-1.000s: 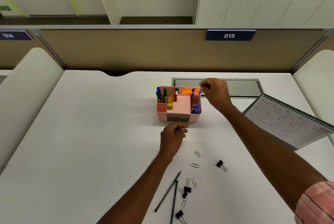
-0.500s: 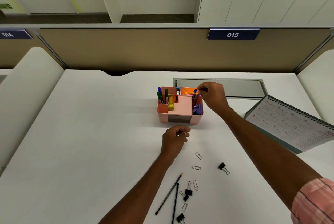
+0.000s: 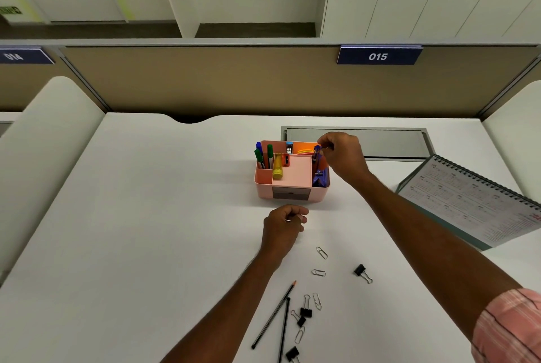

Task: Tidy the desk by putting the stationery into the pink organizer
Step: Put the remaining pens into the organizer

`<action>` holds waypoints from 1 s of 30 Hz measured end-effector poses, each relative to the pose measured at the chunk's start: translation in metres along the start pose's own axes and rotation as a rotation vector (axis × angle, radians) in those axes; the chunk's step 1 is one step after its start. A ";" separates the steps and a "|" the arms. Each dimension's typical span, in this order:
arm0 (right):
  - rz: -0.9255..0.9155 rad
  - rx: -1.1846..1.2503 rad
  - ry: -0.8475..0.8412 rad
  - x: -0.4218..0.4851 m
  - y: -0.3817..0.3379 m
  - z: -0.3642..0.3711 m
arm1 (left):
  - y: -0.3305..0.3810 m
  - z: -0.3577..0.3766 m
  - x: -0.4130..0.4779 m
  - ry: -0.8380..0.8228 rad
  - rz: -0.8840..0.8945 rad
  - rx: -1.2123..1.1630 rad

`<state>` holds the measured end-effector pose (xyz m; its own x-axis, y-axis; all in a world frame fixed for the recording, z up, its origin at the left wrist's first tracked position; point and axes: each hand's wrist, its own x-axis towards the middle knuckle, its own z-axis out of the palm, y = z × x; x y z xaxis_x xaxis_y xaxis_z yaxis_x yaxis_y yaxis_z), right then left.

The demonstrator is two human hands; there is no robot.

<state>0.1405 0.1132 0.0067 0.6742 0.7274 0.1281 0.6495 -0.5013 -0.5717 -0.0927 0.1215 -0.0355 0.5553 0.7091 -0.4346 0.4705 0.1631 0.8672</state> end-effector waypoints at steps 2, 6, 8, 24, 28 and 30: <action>0.011 -0.001 -0.006 -0.001 0.001 0.000 | 0.000 0.000 0.000 -0.001 0.004 0.001; 0.016 0.006 -0.018 -0.005 0.002 -0.001 | -0.001 -0.001 0.000 0.001 0.009 0.011; 0.021 0.012 -0.014 -0.006 0.002 -0.002 | -0.001 -0.001 0.000 0.000 0.011 0.016; 0.025 0.050 0.113 -0.049 0.000 -0.021 | -0.002 -0.001 -0.017 -0.014 0.013 0.023; 0.034 0.122 0.072 -0.095 -0.011 -0.020 | -0.008 -0.009 -0.029 -0.020 0.009 0.039; 0.044 0.162 0.021 -0.123 -0.016 -0.016 | -0.014 -0.014 -0.041 -0.025 0.020 0.056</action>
<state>0.0531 0.0245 0.0130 0.7091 0.6955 0.1160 0.5549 -0.4490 -0.7003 -0.1310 0.0995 -0.0261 0.5820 0.6941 -0.4238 0.4962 0.1098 0.8612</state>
